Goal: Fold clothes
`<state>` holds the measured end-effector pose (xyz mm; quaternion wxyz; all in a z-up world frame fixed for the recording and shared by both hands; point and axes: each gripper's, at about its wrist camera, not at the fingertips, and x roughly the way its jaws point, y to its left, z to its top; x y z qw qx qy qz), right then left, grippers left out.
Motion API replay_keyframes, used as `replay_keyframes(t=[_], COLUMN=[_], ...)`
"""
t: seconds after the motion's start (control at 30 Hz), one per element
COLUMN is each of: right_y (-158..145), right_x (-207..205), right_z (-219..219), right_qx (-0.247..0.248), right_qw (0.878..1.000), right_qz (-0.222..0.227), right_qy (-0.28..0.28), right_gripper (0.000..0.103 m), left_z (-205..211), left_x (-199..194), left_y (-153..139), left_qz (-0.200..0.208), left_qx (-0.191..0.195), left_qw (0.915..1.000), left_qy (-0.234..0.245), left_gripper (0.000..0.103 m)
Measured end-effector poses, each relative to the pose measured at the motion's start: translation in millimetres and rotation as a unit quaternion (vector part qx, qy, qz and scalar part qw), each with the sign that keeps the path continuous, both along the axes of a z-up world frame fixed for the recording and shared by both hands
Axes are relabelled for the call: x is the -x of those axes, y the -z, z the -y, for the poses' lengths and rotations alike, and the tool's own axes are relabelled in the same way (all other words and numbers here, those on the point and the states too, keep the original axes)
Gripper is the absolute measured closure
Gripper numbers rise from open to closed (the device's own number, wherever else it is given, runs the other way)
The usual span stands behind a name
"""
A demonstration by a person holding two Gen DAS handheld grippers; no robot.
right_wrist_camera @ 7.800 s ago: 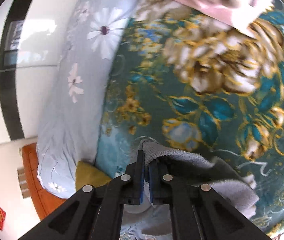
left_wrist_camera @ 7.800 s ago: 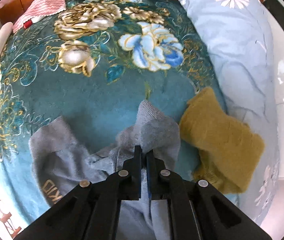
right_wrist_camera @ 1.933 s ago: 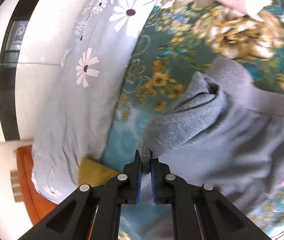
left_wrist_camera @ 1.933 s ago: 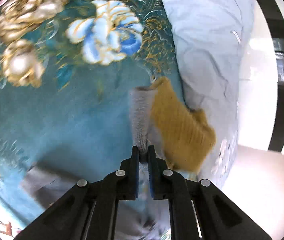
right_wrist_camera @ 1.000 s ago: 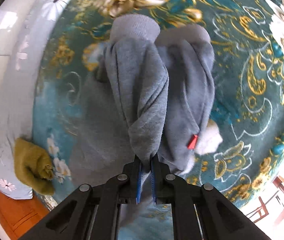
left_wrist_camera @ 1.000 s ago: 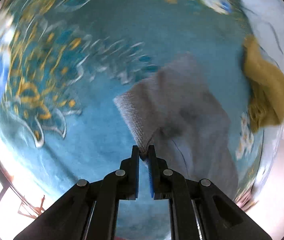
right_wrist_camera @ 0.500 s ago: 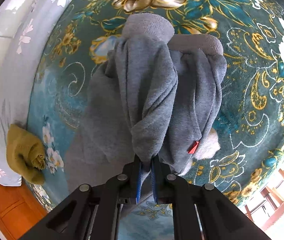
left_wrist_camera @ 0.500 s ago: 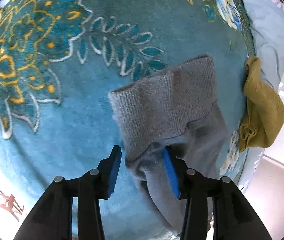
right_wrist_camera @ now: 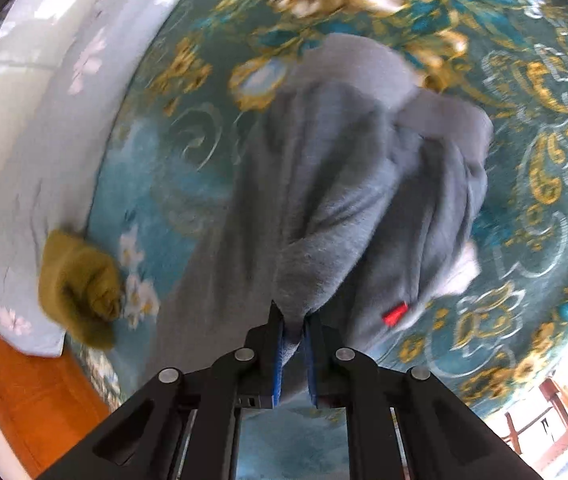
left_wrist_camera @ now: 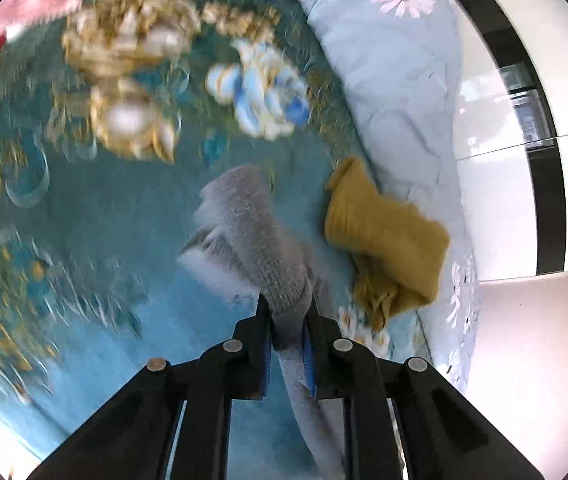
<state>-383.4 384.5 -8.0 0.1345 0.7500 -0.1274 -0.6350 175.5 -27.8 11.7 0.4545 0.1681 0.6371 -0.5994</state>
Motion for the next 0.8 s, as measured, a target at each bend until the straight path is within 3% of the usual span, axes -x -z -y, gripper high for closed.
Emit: replay_keyframes(t=[0.03, 0.1, 0.17, 0.27, 0.37, 0.4, 0.47, 0.63, 0.73, 0.8], right_y=[3.7, 12.8, 18.4, 16.6, 6.4, 1.4, -8.4, -19.6, -13.6, -7.2], right_x=[-5.6, -16.1, -23.0, -28.1, -28.4, -27.4, -22.6, -6.5, 3.1, 9.2], right_z=[4.1, 10.0, 9.9, 4.9, -10.6, -18.6, -34.8, -63.9, -73.4, -76.2], right_qx=[-0.001, -0.008, -0.013, -0.012, -0.008, -0.003, 0.007, 0.018, 0.019, 0.028], right_qw=[1.0, 1.0, 1.0, 1.0, 0.999, 0.999, 0.997, 0.989, 0.983, 0.981], right_qz=[0.005, 0.017, 0.025, 0.027, 0.015, 0.008, -0.006, -0.027, -0.022, -0.017], right_qy=[-0.005, -0.008, 0.001, 0.01, 0.033, 0.049, 0.081, 0.144, 0.179, 0.193], right_gripper=[0.091, 0.091, 0.091, 0.088, 0.067, 0.061, 0.058, 0.047, 0.044, 0.044], left_z=[1.9, 2.4, 0.3, -0.5, 1.0, 1.8, 2.0, -3.5, 2.9, -0.2], left_x=[-5.3, -13.2, -18.1, -31.2, -37.2, -38.4, -41.9, -40.7, -19.2, 4.0], left_y=[10.0, 49.4, 83.3, 98.8, 100.1, 97.1, 85.9, 45.8, 14.9, -7.2], left_qz=[0.026, 0.083, 0.104, 0.116, 0.102, 0.105, 0.112, 0.128, 0.168, 0.215], left_qx=[-0.015, -0.084, -0.155, -0.188, -0.212, -0.217, -0.218, -0.187, -0.15, -0.112], left_qw=[0.9995, 0.9928, 0.9824, 0.9751, 0.9709, 0.9694, 0.9675, 0.9705, 0.9729, 0.9701], left_qy=[0.008, 0.022, 0.014, -0.022, -0.044, -0.047, -0.062, -0.081, -0.052, -0.002], left_gripper=[0.088, 0.088, 0.089, 0.089, 0.086, 0.084, 0.07, 0.062, 0.059, 0.056])
